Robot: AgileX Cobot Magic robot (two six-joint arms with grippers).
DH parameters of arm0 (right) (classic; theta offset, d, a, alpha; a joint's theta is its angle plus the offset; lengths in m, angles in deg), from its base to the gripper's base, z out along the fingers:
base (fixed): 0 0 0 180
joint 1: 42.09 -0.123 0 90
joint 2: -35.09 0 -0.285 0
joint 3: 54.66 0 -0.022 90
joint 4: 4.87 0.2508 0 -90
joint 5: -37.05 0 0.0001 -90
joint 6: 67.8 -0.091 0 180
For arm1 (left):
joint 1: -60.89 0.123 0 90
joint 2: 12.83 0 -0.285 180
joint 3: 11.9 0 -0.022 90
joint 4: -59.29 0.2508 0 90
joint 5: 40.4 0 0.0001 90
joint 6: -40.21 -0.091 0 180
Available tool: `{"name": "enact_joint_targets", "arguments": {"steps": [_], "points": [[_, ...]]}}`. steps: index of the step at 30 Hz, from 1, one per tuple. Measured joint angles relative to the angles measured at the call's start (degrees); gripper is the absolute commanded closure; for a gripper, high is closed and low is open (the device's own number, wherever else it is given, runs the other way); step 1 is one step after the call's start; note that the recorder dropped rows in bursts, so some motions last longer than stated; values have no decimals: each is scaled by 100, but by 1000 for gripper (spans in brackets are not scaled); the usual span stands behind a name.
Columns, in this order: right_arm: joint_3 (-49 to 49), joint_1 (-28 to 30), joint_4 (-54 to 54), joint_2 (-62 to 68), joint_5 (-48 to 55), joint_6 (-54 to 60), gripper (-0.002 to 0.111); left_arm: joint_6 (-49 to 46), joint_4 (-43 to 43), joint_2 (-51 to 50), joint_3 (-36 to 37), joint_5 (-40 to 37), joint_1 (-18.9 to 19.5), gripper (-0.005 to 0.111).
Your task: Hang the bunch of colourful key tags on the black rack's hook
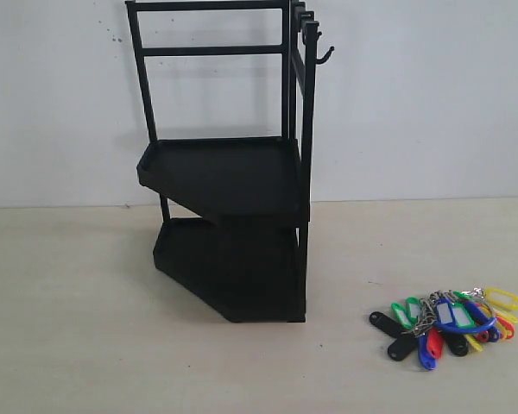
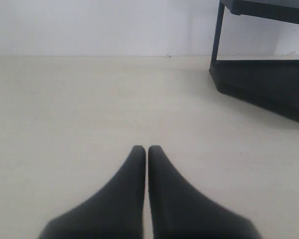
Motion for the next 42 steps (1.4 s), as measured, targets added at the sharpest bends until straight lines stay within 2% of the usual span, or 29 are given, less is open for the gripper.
{"name": "enact_joint_targets", "arguments": {"steps": [3,12,14,20,29,34,42], "points": [[0,0,0,0,-558,0,108,0,0,0,0,0,0,102],[0,0,77,0,-3466,-34,108,0,0,0,0,0,0,102],[0,0,303,0,-3715,-59,108,0,0,0,0,0,0,102],[-477,0,875,194,-2841,446,108,0,0,0,0,0,0,102],[-1580,0,1004,2505,-984,603,108,0,0,0,0,0,0,102],[-1616,0,1080,3435,-1356,555,108,0,0,0,0,0,0,102],[-1641,0,1099,3814,-2542,-143,108,0,0,0,0,0,0,102]]}}
